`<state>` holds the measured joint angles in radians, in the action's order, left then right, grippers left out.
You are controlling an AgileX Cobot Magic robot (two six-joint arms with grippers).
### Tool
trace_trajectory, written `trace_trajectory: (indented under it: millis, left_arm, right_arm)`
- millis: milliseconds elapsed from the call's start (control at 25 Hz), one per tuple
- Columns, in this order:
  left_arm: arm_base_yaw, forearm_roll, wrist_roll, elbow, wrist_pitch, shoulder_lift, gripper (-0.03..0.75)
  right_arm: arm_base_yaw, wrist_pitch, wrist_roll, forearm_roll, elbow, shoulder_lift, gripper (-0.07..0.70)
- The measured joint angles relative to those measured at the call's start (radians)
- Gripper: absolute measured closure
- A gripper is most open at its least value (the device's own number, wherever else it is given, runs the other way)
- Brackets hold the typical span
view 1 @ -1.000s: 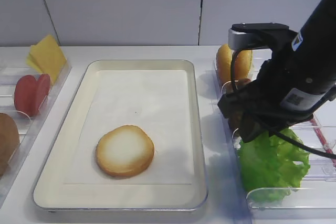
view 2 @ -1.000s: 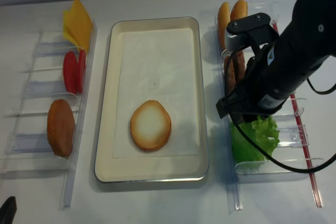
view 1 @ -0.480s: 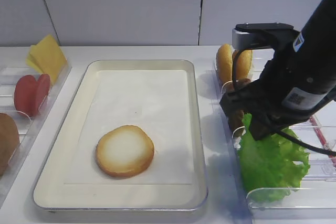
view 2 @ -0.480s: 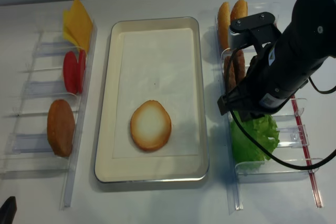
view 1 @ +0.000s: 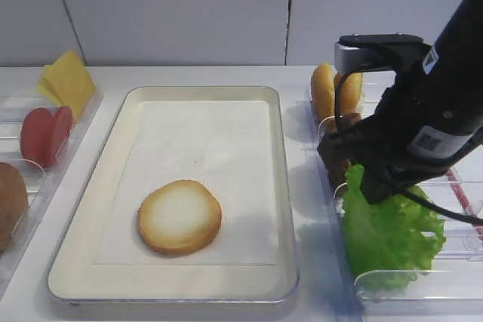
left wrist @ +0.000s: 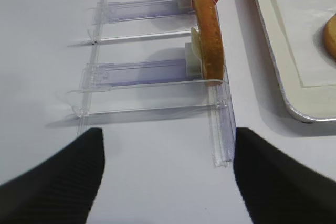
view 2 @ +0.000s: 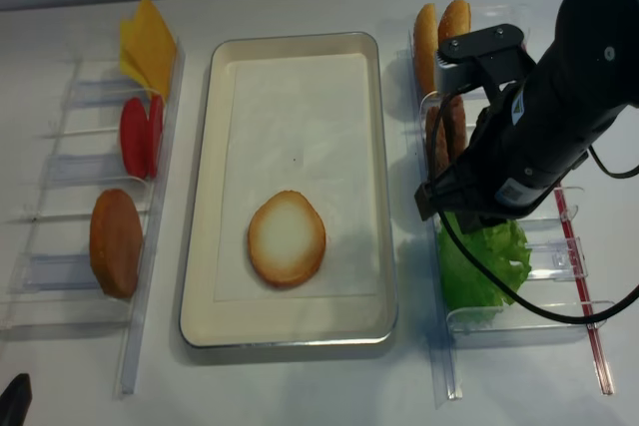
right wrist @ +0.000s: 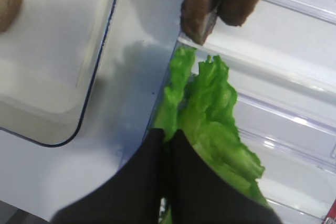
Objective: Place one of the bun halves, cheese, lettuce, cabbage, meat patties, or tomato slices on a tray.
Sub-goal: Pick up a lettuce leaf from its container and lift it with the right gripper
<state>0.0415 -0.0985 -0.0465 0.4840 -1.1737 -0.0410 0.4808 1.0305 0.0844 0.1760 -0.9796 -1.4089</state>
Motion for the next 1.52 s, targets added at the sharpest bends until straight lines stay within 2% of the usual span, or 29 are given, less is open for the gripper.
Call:
trace_trajectory:
  millis: [920,1160,1520]
  left_arm:
    - [0.0,0.0,0.0,0.0,0.0,0.0,0.197]
    - [0.0,0.0,0.0,0.0,0.0,0.0,0.197]
    - [0.0,0.0,0.0,0.0,0.0,0.0,0.197]
  right_arm:
    - [0.0,0.025,-0.037,0.066,-0.012,0.102,0.575]
    - [0.0,0.025,-0.073,0.149,-0.058,0.108,0.576]
    - [0.023,-0.014,-0.169,0.315,-0.075,0.108,0.577]
